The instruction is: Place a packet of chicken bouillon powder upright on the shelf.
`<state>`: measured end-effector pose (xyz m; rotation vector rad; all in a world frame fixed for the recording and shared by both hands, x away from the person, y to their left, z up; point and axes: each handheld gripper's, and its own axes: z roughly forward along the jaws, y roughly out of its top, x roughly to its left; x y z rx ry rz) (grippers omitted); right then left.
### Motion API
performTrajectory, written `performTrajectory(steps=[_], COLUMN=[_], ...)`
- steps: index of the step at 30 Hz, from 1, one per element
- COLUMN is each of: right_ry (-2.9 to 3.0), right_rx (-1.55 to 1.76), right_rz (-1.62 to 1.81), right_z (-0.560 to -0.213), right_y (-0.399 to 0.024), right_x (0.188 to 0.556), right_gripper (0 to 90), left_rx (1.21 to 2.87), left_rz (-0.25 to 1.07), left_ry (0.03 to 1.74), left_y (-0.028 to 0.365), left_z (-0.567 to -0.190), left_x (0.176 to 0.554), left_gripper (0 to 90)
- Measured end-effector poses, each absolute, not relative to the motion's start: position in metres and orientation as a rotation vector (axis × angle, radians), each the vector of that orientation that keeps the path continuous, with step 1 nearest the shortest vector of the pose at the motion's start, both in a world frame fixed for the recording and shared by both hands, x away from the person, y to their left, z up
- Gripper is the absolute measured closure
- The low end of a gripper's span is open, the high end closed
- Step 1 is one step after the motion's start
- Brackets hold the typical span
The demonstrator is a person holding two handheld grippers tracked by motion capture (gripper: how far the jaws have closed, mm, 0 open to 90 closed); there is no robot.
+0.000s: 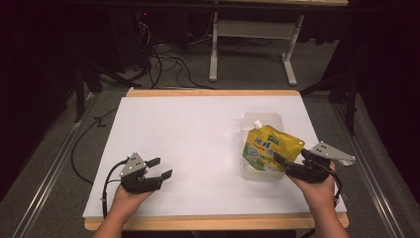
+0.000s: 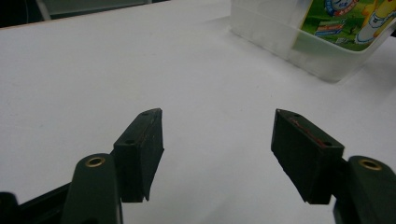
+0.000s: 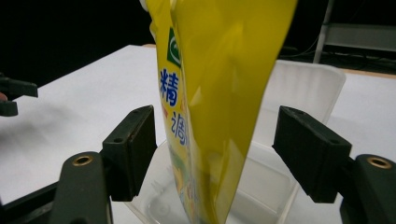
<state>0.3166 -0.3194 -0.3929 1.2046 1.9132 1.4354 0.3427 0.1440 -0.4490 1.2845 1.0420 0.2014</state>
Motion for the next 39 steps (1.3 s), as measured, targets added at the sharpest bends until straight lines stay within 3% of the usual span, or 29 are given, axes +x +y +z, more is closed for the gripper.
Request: performTrajectory(steps=[20, 29, 39], right_ry=[1.762, 1.784, 1.895], right_rx=[1.126, 1.013, 0.901], right_rz=[1.464, 1.516, 1.584], right_z=[-0.346, -0.323, -0.324], right_y=[-0.34, -0.316, -0.272], right_x=[0.291, 0.277, 0.273], right_gripper=[28.8, 25.6, 20.7], left_rx=[1.296, 1.29, 1.295], left_rz=[0.197, 0.195, 0.192], left_ry=[1.041, 1.037, 1.028], left_y=[0.141, 0.14, 0.138], left_z=[-0.451, -0.449, -0.449], left_x=[0.343, 0.342, 0.34], left_gripper=[34.7, 34.7, 34.7])
